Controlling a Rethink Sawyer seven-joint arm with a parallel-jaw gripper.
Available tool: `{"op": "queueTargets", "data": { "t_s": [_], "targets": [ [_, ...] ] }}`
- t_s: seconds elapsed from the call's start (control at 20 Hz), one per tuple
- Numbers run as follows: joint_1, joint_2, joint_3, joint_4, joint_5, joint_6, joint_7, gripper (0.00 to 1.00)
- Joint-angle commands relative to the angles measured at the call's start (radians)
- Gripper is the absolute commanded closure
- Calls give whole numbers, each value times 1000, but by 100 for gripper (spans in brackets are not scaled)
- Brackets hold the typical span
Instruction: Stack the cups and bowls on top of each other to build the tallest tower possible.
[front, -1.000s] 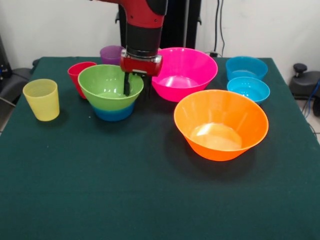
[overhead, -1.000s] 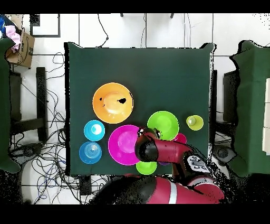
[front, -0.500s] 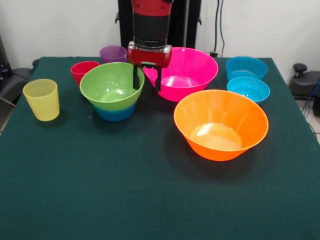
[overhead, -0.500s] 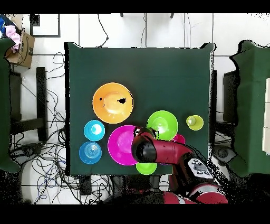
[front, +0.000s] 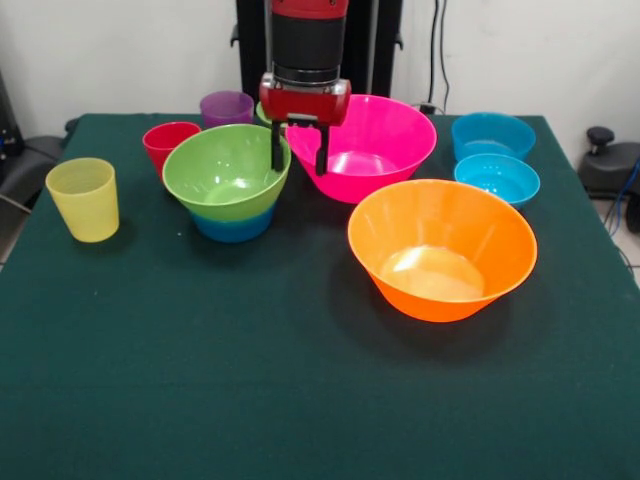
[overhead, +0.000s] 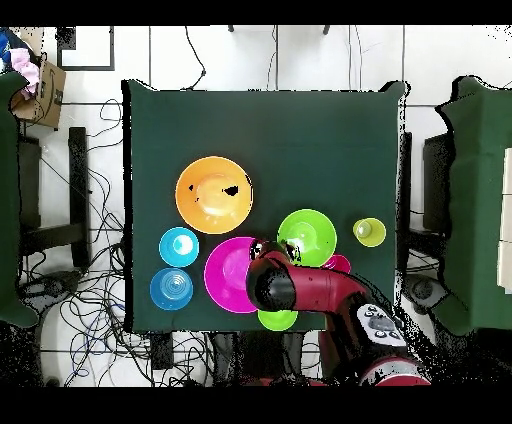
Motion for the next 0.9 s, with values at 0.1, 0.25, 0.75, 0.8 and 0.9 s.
{"op": "queueTargets", "data": {
  "t_s": [0.1, 0.25, 0.75, 0.8, 0.9],
  "targets": [
    [-18, -67, 96, 42, -15, 185, 34, 0],
    [-34, -108, 101, 49, -15, 229, 13, 0],
    [-57, -232, 141, 81, 4, 341, 6, 0],
    [-60, -266, 148, 98, 15, 366, 3, 0],
    [-57, -318, 152, 122, 28, 391, 6, 0]
  ]
}}
